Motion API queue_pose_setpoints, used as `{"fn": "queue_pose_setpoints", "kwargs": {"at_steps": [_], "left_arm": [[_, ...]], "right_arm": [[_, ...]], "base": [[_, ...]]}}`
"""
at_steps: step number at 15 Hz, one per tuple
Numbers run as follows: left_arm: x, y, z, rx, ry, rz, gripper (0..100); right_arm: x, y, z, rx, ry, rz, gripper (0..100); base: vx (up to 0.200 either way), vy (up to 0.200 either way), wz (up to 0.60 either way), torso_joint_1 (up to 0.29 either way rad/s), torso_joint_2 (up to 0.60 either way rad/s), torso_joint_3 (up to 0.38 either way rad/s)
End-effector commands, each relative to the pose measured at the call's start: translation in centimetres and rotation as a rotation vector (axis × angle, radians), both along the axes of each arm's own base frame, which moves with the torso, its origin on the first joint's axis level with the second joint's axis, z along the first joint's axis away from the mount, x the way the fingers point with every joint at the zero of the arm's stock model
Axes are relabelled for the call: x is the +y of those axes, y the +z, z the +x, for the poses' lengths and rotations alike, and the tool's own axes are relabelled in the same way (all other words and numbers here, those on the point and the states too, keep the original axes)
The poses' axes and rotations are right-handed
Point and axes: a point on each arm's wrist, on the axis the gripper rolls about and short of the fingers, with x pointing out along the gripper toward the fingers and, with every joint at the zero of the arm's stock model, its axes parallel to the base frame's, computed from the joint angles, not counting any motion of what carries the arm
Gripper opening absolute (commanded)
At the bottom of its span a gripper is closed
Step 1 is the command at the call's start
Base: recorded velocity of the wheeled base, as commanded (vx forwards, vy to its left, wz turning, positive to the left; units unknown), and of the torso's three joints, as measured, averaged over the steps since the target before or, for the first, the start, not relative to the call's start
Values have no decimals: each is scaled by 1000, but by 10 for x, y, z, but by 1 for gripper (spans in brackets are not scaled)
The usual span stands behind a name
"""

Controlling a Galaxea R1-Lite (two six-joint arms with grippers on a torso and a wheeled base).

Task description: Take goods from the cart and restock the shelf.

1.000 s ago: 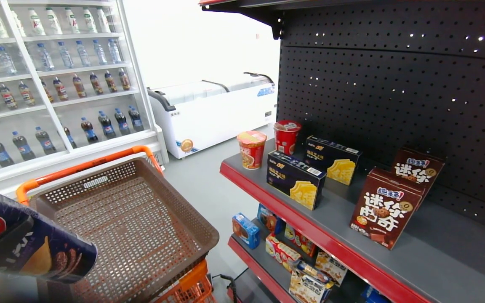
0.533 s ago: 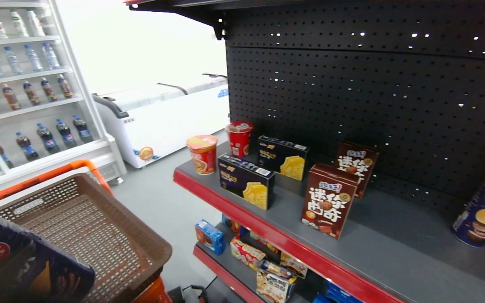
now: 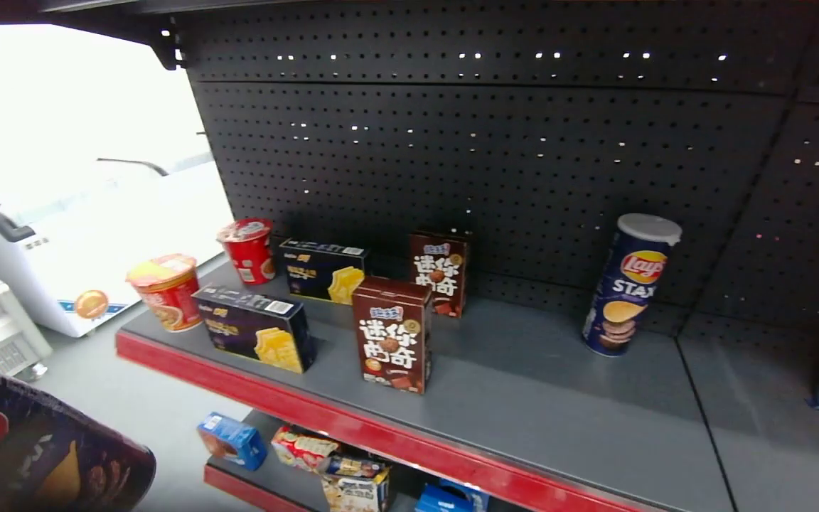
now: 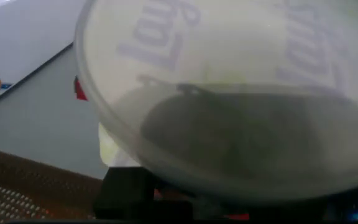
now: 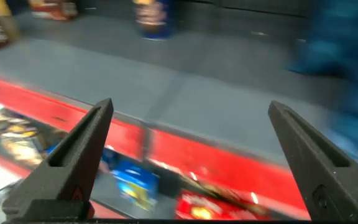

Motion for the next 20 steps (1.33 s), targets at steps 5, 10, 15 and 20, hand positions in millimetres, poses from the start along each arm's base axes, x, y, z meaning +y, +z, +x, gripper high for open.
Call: {"fn": "queue_pose_setpoints", "kwargs": {"at_steps": [5, 10, 15, 20], "left_arm": [[-1, 3, -9, -54, -9, 4, 0], [0, -4, -33, -64, 20, 14, 0], [0, 7, -53, -55, 46, 53, 0], [0, 5, -52, -46, 41, 61, 0]], "right_arm": [[0, 0, 0, 0, 0, -1, 100], [0, 0, 0, 1, 2, -8, 100], [1, 82, 12, -34, 136, 43, 100], [18, 156, 99, 120, 318, -13, 100]], "base": [[0, 0, -120, 0, 0, 1], [0, 0, 0, 0, 0, 0], [0, 0, 0, 0, 0, 0], [0, 0, 0, 0, 0, 0]]}}
